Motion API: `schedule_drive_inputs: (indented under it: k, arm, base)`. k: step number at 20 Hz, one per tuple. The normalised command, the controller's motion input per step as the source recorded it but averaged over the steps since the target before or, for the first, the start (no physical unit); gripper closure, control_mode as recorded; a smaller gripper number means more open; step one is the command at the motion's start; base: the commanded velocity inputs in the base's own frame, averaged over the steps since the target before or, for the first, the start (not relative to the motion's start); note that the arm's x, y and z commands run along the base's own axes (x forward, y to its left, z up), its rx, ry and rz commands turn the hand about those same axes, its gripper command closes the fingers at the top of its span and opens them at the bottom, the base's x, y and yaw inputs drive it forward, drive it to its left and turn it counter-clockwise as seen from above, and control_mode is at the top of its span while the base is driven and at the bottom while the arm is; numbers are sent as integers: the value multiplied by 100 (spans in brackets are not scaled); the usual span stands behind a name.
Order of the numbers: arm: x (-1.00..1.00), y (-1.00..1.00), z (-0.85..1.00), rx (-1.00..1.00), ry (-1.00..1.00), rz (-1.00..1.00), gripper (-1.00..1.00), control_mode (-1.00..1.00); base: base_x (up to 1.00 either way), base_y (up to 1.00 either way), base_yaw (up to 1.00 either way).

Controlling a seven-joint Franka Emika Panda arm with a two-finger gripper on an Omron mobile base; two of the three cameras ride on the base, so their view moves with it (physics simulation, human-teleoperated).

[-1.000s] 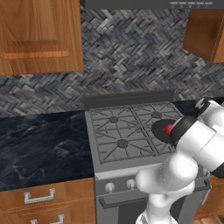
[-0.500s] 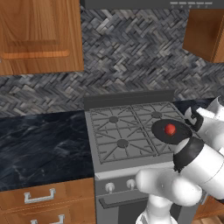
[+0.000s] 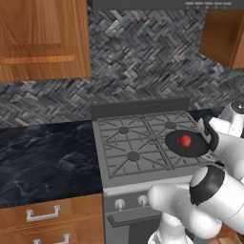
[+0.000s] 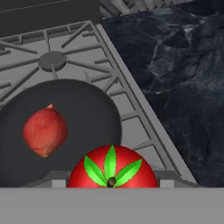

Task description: Place the pan on the front right burner on the stove. Then place the tomato and the onion in the pan and turn on the front right burner.

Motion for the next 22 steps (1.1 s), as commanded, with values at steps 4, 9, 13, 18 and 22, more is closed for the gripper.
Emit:
schedule_drive_inputs:
  k: [4,9,13,18,22]
  arm:
    - [0,20,2,1,0,0,100,-100]
    - [0,23,0,1,-1,0,100,-100]
    - [0,6,0,2,-3,0,100,-100]
    - [5,8,-21,0,-2,0,100,-100]
    - [19,13,-29,0,0,0,100,-100]
  base:
    - [0,0,0]
    - [0,0,0]
    - [0,0,0]
    - [0,0,0]
    - [0,0,0]
